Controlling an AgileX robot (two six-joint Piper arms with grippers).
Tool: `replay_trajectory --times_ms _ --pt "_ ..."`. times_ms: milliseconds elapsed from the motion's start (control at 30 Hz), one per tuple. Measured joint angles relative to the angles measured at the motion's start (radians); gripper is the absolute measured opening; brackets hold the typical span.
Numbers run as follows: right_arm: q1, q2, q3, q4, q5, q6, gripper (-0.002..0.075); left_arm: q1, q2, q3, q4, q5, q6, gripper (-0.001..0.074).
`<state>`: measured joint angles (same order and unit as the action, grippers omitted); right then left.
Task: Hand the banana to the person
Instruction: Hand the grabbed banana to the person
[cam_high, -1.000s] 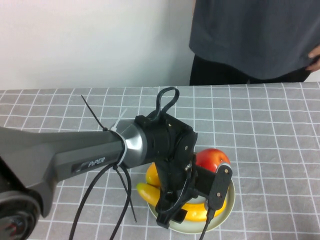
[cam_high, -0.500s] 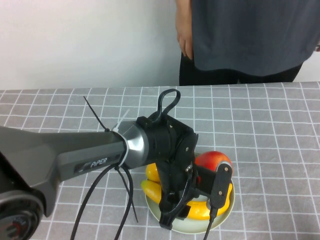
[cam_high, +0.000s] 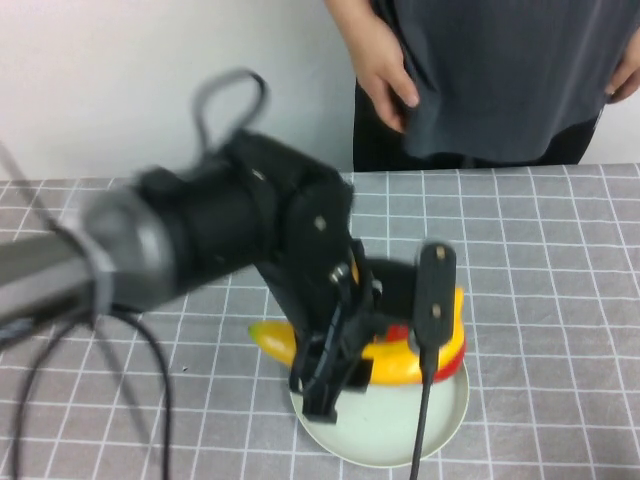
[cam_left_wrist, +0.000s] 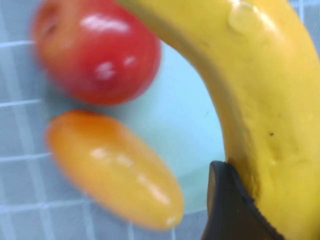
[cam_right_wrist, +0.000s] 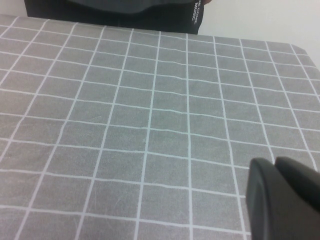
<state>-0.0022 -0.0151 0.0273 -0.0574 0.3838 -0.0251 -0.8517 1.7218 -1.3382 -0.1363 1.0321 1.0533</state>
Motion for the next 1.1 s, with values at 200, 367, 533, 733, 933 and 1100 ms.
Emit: replay_trajectory --times_ms 200,367,533,733,933,1100 --pt "0.0 0.0 0.0 0.0 0.0 0.0 -0.0009 0.0 -0.136 -0.1 0.002 0.07 -0.039 0.0283" --pt "0.0 0.0 0.0 -0.002 0.0 0.0 -0.0009 0.0 -0.15 -0.269 0.05 0.138 -0.041 0.0283" --pt "0.0 0.0 0.0 -0.002 0.0 0.0 -0.0011 0.0 -0.095 -0.443 0.136 0.194 -0.042 0.0283" --pt "0.0 0.0 0.0 -0.002 0.0 0.0 -0.0011 0.0 0.039 -0.632 0.2 0.213 -0.045 0.0283" --pt "0.0 0.0 0.0 -0.002 0.0 0.0 -0.0009 0.0 0.143 -0.671 0.264 0.217 -0.079 0.0283" --pt "0.0 0.0 0.0 -0.002 0.0 0.0 -0.0009 0.0 0.158 -0.671 0.284 0.217 -0.131 0.0283"
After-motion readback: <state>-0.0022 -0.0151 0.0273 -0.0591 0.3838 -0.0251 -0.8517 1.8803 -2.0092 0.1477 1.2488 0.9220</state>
